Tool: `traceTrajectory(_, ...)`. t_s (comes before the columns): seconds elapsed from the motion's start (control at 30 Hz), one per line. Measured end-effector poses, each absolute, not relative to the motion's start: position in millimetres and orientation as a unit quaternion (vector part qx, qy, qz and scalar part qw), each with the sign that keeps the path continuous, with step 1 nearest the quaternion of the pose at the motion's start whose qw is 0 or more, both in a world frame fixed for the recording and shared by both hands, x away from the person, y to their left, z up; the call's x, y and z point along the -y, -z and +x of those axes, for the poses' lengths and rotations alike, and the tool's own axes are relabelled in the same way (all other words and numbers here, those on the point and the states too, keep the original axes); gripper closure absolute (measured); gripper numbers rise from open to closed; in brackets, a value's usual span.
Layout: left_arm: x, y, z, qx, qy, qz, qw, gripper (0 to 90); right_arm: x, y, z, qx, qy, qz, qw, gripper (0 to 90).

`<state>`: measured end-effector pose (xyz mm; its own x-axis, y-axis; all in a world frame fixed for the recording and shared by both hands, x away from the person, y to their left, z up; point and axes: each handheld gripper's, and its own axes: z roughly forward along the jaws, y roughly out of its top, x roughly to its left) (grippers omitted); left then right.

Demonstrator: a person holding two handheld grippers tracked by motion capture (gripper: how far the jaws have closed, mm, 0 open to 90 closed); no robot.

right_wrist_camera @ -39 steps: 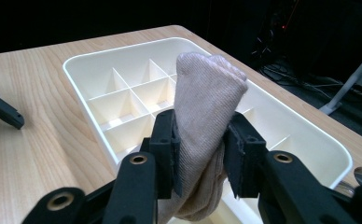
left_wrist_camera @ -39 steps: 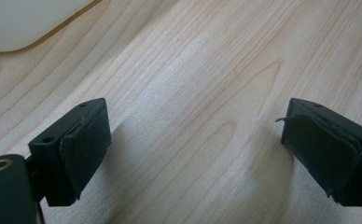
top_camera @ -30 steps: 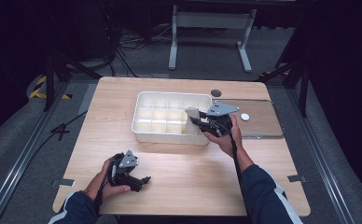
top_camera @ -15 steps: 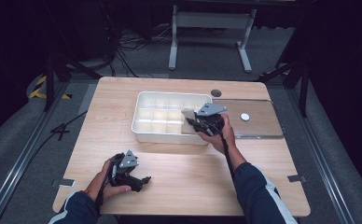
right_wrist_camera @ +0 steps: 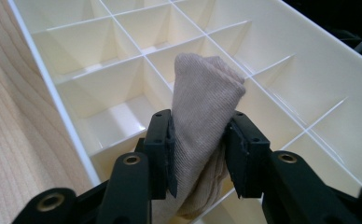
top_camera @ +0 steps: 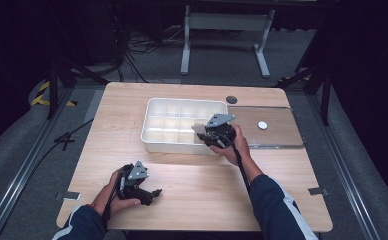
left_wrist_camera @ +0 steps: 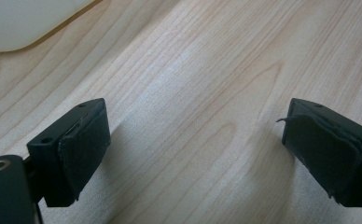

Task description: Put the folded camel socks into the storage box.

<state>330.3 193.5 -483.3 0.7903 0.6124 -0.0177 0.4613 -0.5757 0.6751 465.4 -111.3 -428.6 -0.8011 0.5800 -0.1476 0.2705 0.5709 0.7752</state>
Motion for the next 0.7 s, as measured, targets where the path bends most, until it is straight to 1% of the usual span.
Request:
traceTrajectory(0.2,-193.3,483.7,330.5,-0.305,-0.112,0.880,0.347,7.8,113.8,427.6,466.7,-0.869,-0.386,0.252,0.178,59.8)
traceTrajectory(0.3,-193.1,483.8,330.6,-0.305,-0.111,0.880,0.348,7.6,116.0,426.4,469.2,-0.870,-0.383,0.261,0.168,53.3)
traceTrajectory(0.37,-193.2,483.8,330.7,-0.304,-0.112,0.880,0.347,7.6,119.0,423.8,470.0,-0.866,-0.394,0.264,0.160,54.0)
traceTrajectory(0.57,-193.0,483.9,330.7,-0.305,-0.111,0.880,0.348,7.6,121.9,414.9,470.4,-0.853,-0.413,0.275,0.160,53.2)
traceTrajectory(0.7,-193.4,483.5,330.9,-0.302,-0.113,0.881,0.346,7.6,122.0,408.9,470.3,-0.846,-0.425,0.278,0.165,56.2)
